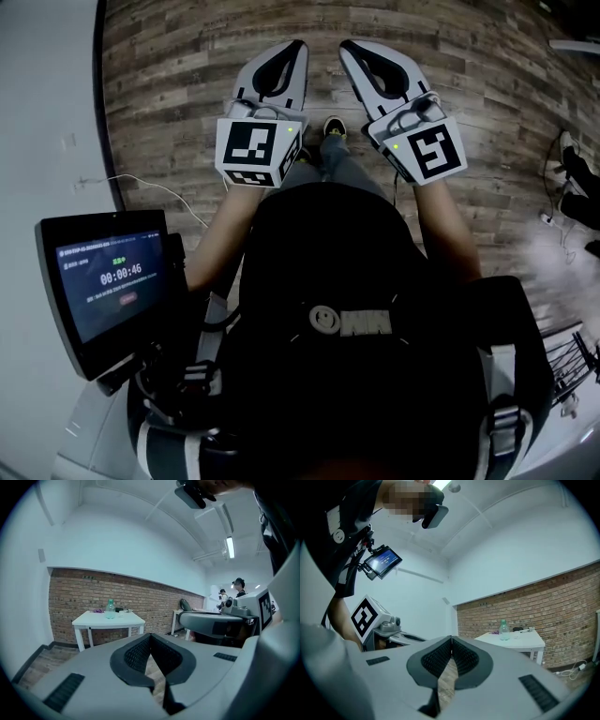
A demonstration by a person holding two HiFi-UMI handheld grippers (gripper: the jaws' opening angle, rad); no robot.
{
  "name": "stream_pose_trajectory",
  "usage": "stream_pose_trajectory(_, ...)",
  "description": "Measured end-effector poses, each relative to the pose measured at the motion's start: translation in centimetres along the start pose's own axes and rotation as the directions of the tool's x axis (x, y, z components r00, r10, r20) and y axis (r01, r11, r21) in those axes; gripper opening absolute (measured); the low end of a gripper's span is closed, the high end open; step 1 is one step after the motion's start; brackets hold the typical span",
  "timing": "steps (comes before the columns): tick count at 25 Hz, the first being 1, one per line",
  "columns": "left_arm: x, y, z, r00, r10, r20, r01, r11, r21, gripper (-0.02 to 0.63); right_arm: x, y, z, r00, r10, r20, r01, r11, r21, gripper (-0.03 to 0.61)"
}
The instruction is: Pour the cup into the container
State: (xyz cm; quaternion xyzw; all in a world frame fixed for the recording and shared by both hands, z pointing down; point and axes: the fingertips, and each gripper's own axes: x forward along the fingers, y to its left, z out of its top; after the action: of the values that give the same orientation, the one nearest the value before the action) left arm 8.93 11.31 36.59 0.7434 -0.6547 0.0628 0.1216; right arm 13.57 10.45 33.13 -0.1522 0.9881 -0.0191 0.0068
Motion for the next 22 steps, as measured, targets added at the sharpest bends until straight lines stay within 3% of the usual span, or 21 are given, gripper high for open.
stream_pose_trajectory(10,-5.9,-0.8,-1.3,0.999,-0.035,0.041,0.035,0.999,-0.001,0.003,-2.4,5.6,0.2,0.998,-0.058,-0.016,0.057,0.998,-0.039,0.008)
stream_pose_trajectory(22,-16.7,-2.9,-4.1,0.996,-0.068,0.06,0.069,0.997,-0.024,0.003,-7.1,17.4,-1.0,0.994,-0.074,-0.08,0.07,0.996,-0.05,0.008)
